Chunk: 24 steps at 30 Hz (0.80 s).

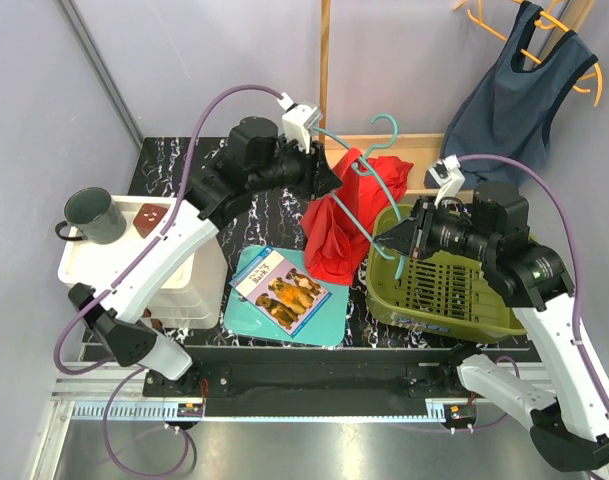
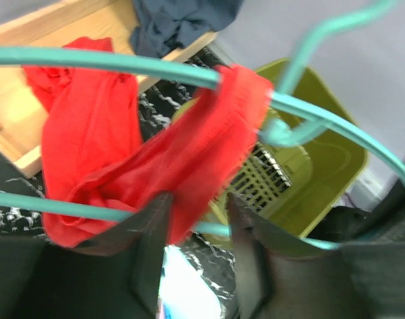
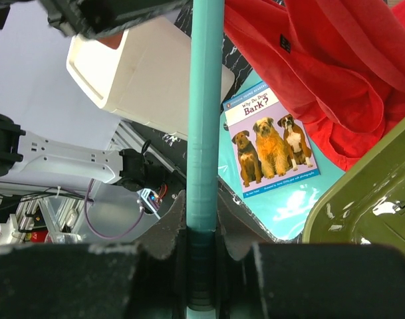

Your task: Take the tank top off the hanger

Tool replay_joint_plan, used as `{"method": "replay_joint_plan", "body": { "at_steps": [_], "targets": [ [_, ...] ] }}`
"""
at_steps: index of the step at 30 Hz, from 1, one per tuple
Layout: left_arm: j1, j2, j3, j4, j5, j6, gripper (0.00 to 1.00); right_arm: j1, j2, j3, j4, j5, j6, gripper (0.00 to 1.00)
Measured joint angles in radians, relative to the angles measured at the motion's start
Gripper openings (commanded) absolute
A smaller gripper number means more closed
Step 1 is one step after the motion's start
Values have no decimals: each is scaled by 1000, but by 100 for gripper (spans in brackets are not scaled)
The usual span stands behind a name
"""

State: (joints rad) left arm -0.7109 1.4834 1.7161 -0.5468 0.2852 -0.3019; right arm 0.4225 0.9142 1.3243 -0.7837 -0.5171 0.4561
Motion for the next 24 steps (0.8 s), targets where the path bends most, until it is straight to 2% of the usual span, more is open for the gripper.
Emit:
{"method": "replay_joint_plan", "body": {
  "at_steps": [1, 2, 4, 15, 24],
  "targets": [
    [0, 14, 14, -8, -6, 2, 17, 0, -7, -5, 0, 0, 3, 0],
    [0, 29, 30, -16, -11, 3, 10, 0, -19, -15, 0, 1, 9, 0],
    [0, 51, 59, -29, -20, 6, 0, -1, -40, -32, -1, 2, 15, 0],
    [42, 107, 193, -56, -104, -58, 0, -3, -191, -117, -56, 38, 50, 0],
    [192, 125, 207, -12, -174, -243, 0, -3, -327, -147, -150, 59, 77, 0]
  ]
}}
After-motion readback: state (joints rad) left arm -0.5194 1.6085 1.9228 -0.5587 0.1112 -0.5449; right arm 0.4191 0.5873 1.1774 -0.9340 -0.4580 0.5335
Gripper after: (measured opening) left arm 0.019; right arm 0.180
